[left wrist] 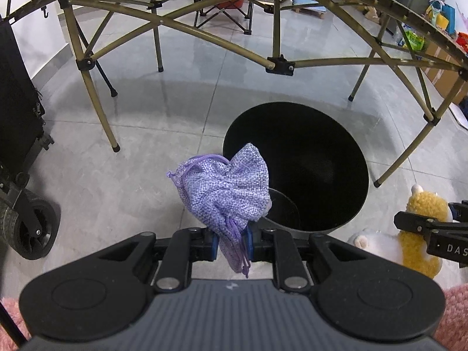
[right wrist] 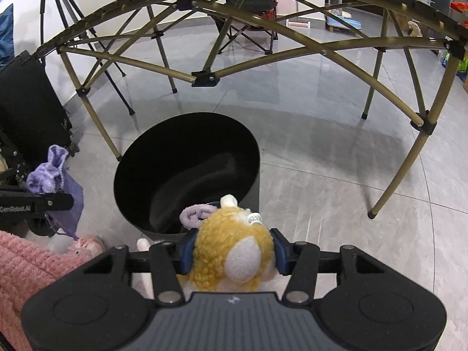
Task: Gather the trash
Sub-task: 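Carry the purple bag and yellow plush down toward the black bin with both grippers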
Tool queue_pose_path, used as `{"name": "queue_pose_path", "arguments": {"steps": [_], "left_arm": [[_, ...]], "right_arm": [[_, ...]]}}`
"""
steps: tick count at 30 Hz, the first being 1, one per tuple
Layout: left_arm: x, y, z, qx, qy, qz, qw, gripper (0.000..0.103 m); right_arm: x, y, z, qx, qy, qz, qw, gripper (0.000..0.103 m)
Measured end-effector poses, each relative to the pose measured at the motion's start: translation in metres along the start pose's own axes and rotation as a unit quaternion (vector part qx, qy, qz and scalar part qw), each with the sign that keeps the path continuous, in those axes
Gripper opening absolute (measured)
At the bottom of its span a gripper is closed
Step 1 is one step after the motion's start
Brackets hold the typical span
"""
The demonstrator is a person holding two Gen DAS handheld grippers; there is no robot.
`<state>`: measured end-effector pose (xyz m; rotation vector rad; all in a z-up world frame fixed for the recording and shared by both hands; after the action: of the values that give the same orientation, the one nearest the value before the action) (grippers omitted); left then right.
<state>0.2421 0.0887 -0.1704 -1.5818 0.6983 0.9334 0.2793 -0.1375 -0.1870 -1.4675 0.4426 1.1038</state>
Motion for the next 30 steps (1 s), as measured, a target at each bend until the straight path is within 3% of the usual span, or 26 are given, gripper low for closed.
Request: {"name": "queue_pose_path", "arguments": {"steps": [14,30], "left_arm": [[0.007,-0.026,-0.021,-0.01,-0.005,0.01,0.9999,0.018],[0.031,-0.065,-0.073,-0.02,0.015,0.025,0.9994,0.018]], "right_arm": [[0.0,-0.009,-0.029,0.037,0.018,-0.01,0.999,0.05],[0.004,-0.006,-0.056,0.069,0.041,-0.007,0.997,0.05]]}}
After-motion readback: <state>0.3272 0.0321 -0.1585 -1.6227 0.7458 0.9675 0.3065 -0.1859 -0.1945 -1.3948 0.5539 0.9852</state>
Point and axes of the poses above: each gripper's, at about its wrist camera, not at the fingertips, and x roughly the way its jaws point, z to its left, y to its underside, the point moved 4 cm from there along x, roughly the way its jaws point, and after that the axes turned 1 degree about -x, right-handed, at the moved point
